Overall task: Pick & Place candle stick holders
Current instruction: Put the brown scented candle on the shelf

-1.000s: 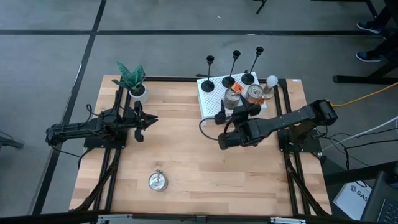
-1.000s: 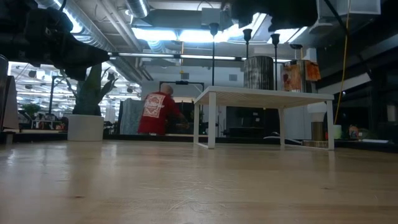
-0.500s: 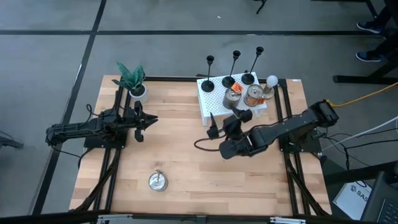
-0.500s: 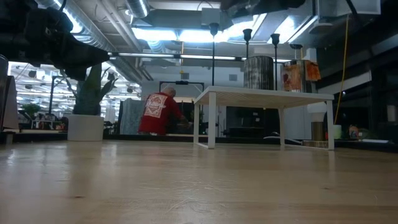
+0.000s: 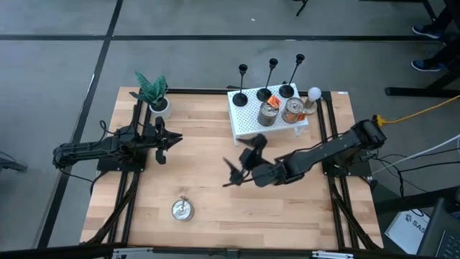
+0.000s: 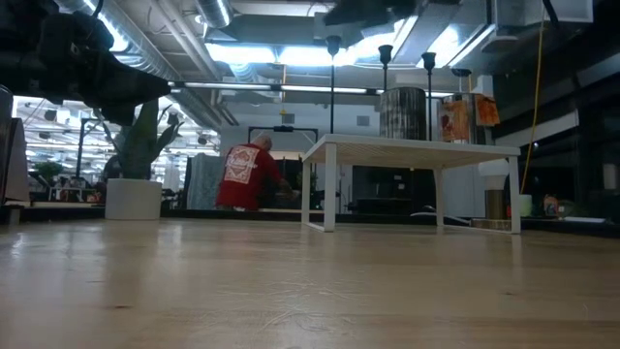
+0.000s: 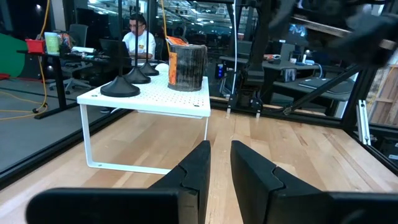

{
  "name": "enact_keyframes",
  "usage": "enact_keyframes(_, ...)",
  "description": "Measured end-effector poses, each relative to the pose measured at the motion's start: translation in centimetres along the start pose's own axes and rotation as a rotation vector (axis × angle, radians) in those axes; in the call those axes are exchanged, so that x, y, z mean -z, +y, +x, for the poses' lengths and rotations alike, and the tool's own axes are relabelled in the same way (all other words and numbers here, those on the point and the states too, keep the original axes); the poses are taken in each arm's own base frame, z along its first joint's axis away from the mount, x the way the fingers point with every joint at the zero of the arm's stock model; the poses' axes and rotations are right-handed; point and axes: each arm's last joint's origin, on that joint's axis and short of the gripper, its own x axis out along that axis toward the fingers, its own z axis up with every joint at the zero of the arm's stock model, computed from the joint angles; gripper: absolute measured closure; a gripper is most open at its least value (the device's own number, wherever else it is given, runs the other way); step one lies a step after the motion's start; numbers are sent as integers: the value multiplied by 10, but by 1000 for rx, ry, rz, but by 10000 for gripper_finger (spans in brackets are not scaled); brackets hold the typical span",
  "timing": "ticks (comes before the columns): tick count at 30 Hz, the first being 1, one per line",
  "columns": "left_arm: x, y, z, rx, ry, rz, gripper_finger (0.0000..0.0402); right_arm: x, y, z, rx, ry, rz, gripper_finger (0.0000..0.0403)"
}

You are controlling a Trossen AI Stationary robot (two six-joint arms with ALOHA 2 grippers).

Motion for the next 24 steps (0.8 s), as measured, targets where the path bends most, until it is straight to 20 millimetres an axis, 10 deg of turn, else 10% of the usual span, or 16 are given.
enact_keyframes(24, 0, 0, 0, 0, 0, 0, 343, 68, 78, 35, -645, 61, -110, 3)
